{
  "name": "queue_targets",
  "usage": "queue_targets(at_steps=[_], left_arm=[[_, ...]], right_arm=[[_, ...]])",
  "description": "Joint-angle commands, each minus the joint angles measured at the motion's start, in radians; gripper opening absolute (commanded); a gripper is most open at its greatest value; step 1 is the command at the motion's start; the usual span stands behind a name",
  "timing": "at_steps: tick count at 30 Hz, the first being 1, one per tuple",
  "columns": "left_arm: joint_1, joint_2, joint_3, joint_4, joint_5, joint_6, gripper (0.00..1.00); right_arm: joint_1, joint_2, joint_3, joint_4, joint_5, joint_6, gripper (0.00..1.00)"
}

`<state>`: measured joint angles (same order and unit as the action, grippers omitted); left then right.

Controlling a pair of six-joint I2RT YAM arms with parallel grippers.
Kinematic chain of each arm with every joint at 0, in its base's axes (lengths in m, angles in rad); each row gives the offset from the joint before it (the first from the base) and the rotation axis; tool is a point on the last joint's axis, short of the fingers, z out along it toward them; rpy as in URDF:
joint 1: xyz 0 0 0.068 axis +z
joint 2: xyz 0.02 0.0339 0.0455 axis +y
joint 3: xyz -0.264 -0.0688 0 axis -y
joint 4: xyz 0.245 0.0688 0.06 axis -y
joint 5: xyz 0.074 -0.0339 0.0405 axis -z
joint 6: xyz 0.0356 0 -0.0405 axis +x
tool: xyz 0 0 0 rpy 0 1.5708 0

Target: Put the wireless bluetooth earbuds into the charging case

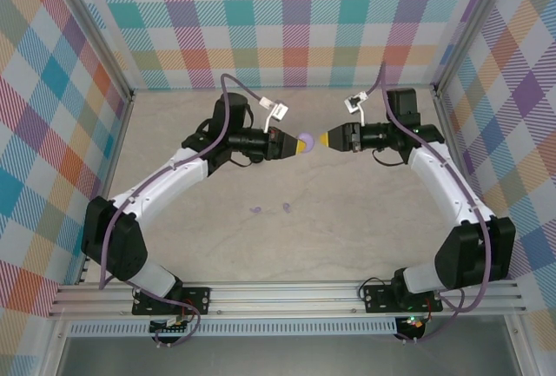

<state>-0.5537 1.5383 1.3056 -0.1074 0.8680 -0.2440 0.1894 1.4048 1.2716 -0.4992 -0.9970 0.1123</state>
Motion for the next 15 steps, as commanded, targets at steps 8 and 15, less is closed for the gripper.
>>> queue_targets(at_steps=[8, 15], left_arm=[[-0.008, -0.055, 0.07, -0.069, 0.123, 0.072, 0.22], [-0.018, -0.068, 0.074, -0.072, 0.124, 0.083, 0.23]], right_arm=[[0.041, -0.026, 0.098, -0.123, -0.132, -0.127, 0.57], [0.068, 0.001, 0.134, -0.165, -0.123, -0.156, 0.56]])
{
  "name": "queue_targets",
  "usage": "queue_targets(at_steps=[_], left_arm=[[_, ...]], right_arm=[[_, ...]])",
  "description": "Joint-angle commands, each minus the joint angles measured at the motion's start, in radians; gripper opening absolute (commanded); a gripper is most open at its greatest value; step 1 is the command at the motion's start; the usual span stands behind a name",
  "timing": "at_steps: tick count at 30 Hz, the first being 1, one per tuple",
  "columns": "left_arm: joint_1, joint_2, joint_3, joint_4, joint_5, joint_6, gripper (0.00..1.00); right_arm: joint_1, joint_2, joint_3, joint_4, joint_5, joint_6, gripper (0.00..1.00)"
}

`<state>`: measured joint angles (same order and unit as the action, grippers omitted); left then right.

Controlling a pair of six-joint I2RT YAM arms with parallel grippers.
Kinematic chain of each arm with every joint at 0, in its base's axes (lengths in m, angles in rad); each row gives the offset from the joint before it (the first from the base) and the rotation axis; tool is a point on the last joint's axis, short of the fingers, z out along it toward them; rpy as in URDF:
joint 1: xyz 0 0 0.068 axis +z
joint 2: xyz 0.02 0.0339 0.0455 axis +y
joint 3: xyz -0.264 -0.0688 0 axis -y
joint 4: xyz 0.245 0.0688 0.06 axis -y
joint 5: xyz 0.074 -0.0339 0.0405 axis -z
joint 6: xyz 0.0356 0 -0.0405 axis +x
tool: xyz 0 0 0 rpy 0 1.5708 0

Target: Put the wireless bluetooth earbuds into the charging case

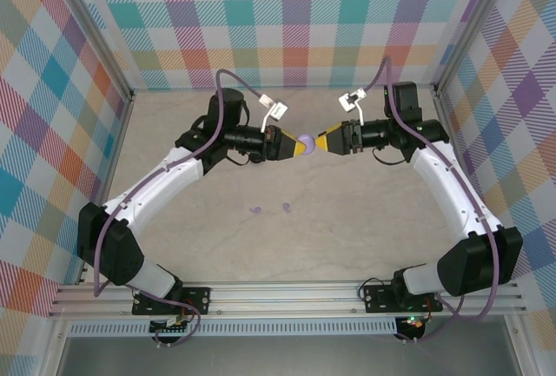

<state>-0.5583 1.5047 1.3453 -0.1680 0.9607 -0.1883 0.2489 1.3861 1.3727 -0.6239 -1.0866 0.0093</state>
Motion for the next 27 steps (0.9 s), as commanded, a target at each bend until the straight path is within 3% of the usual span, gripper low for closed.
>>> queue_targets(at_steps=[1, 23, 27], left_arm=[[-0.015, -0.035, 0.036, -0.012, 0.034, 0.029, 0.23], [-0.029, -0.025, 0.068, -0.053, 0.041, 0.053, 0.23], [-0.029, -0.021, 0.073, -0.053, 0.041, 0.05, 0.23]], right_arm=[[0.011, 0.023, 0.037, -0.044, -0.034, -0.055, 0.56], [0.066, 0.08, 0.098, -0.129, -0.096, -0.146, 0.4], [0.07, 0.083, 0.098, -0.133, -0.094, -0.15, 0.34]])
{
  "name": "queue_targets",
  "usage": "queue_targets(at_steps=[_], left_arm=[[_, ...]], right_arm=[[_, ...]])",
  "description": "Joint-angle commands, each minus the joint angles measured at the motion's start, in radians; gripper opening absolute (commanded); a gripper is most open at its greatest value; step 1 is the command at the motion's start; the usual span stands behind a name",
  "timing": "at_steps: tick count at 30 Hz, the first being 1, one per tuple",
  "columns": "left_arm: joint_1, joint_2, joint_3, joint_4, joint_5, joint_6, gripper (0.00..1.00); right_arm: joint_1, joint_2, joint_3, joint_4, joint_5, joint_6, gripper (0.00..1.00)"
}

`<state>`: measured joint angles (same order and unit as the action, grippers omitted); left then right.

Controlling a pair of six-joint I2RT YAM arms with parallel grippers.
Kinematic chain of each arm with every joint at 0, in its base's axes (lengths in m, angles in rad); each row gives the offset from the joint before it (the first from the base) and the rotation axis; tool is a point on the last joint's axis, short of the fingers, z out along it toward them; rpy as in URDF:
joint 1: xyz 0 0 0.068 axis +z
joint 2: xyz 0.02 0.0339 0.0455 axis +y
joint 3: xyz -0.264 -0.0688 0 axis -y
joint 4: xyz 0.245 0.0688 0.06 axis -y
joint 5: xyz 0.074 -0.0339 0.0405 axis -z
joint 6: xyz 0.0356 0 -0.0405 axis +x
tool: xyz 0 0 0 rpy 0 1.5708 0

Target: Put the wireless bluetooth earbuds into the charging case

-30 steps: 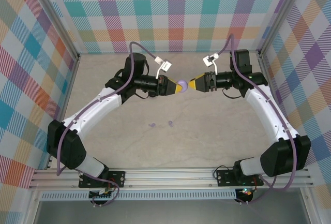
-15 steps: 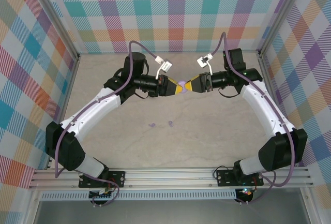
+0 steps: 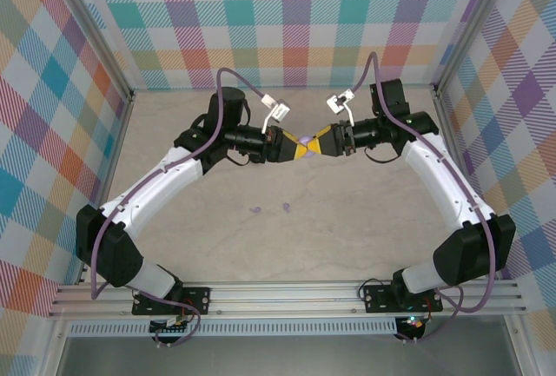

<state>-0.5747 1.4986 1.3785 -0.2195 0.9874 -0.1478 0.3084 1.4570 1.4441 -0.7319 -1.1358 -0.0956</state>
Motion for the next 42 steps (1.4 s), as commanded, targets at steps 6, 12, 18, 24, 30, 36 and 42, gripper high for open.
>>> queue_targets(at_steps=[6, 12, 18, 24, 30, 36, 42], left_arm=[[-0.012, -0.017, 0.033, 0.016, 0.004, -0.006, 0.27], [-0.013, -0.042, -0.001, 0.081, -0.012, -0.049, 0.38], [-0.013, -0.073, -0.045, 0.159, -0.03, -0.089, 0.4], [-0.013, -0.074, -0.082, 0.265, -0.025, -0.164, 0.37], [-0.015, -0.072, -0.095, 0.309, -0.018, -0.195, 0.36], [-0.014, -0.066, -0.094, 0.299, -0.013, -0.197, 0.36], [-0.014, -0.063, -0.095, 0.268, -0.018, -0.183, 0.36]], right_arm=[[0.01, 0.002, 0.021, 0.002, -0.038, -0.029, 0.21], [0.01, -0.027, -0.014, 0.101, -0.012, 0.064, 0.18], [0.009, -0.041, -0.034, 0.171, -0.013, 0.128, 0.17], [0.009, -0.062, -0.055, 0.223, -0.02, 0.172, 0.18], [0.009, -0.072, -0.066, 0.248, -0.027, 0.196, 0.18], [0.009, -0.082, -0.069, 0.269, -0.009, 0.212, 0.18], [0.009, -0.089, -0.065, 0.276, 0.01, 0.219, 0.18]])
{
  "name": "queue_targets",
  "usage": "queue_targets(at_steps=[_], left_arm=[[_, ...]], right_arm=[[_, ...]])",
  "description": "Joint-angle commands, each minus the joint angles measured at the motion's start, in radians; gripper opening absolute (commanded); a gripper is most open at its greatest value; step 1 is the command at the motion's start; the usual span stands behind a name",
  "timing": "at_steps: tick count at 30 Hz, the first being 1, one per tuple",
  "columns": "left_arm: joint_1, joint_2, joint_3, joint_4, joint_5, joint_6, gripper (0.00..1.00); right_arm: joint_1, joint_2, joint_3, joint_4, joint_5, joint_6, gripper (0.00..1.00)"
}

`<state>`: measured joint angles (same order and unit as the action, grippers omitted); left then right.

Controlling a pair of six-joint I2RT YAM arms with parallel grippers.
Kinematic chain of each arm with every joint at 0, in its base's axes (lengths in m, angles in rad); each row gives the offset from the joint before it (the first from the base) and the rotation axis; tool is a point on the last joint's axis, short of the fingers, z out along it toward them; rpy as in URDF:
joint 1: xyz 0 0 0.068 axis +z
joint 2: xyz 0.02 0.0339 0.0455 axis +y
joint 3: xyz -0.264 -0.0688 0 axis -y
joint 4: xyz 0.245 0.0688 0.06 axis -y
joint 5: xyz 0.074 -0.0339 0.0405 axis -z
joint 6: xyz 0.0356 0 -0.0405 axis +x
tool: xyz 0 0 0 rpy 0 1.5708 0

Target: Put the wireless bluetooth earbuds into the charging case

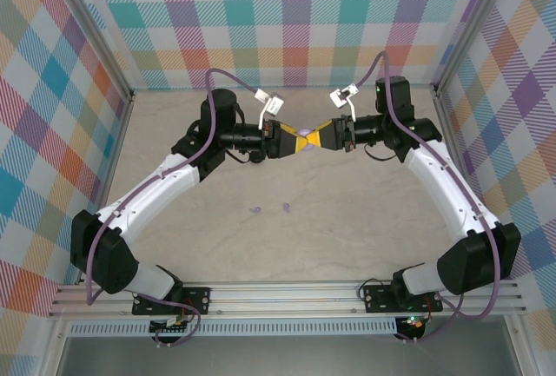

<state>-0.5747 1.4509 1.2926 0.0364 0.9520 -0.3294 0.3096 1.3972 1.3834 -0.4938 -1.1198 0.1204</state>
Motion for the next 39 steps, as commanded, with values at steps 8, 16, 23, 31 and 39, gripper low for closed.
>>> queue_targets(at_steps=[8, 16, 23, 31, 39], left_arm=[[-0.016, -0.01, 0.0, 0.001, 0.025, 0.0, 0.27], [-0.023, 0.009, 0.02, 0.0, 0.031, -0.008, 0.27], [-0.025, 0.019, 0.049, -0.057, -0.045, 0.014, 0.23], [-0.025, -0.021, -0.019, -0.018, -0.161, 0.172, 0.21], [-0.025, -0.094, -0.127, 0.077, -0.083, 0.413, 0.2]], right_arm=[[0.009, -0.027, 0.0, 0.035, -0.016, 0.002, 0.19], [0.018, -0.028, 0.005, 0.016, -0.028, -0.014, 0.21], [0.025, -0.031, 0.026, -0.055, 0.079, -0.052, 0.31], [0.025, -0.069, 0.032, -0.077, 0.211, -0.058, 0.54], [0.025, -0.09, 0.079, -0.202, 0.211, -0.164, 0.63]])
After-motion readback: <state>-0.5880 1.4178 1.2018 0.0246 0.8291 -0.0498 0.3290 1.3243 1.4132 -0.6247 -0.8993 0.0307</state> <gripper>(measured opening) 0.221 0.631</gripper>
